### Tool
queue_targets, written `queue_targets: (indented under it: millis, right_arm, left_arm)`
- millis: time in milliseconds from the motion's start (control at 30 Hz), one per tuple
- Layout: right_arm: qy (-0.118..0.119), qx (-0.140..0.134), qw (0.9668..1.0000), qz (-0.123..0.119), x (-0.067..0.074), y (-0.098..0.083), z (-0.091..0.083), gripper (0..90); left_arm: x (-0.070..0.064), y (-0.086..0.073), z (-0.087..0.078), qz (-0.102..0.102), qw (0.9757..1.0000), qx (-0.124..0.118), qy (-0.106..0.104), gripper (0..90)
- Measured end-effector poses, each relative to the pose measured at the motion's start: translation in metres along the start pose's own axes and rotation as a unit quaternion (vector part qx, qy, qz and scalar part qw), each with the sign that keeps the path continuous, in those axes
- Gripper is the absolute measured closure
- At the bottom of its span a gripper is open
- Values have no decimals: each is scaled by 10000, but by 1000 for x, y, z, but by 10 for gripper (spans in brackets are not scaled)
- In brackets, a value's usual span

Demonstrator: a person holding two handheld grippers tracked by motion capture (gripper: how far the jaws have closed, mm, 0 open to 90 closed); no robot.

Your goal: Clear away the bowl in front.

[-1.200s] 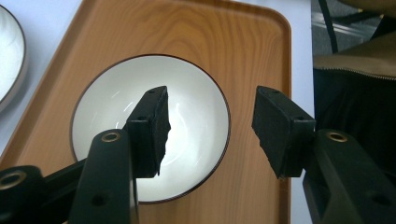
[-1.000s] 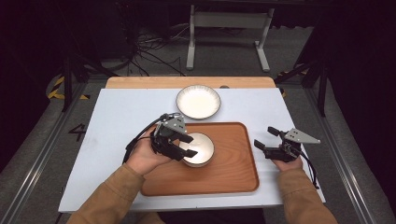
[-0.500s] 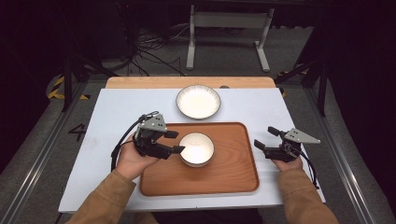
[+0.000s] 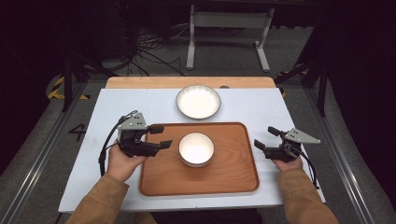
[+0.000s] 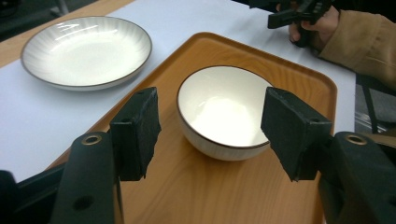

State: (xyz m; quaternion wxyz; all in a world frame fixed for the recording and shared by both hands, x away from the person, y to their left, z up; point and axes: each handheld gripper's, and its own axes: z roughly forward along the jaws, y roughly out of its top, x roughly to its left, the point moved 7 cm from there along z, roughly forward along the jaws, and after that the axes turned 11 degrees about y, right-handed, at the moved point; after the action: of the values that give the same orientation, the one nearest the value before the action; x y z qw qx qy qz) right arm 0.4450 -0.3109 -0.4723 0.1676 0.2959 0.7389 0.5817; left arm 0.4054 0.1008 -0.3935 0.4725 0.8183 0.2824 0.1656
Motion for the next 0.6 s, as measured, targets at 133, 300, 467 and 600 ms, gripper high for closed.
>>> queue_targets:
  millis: [133, 300, 467, 600]
  right_arm:
    - [0, -4, 10000, 6, 0, 0, 0, 110]
    - [6, -15, 10000, 8, 0, 0, 0, 109]
    - [10, -22, 10000, 1, 0, 0, 0, 108]
    - [18, -31, 10000, 9, 0, 0, 0, 107]
  left_arm:
    - [8, -7, -7, -92, 9997, -157, 175, 371]
    - [18, -17, -11, -226, 9987, -291, 364, 370]
    - [24, -25, -12, -263, 9978, -381, 484, 369]
    - [30, -35, -13, -301, 9965, -537, 566, 361]
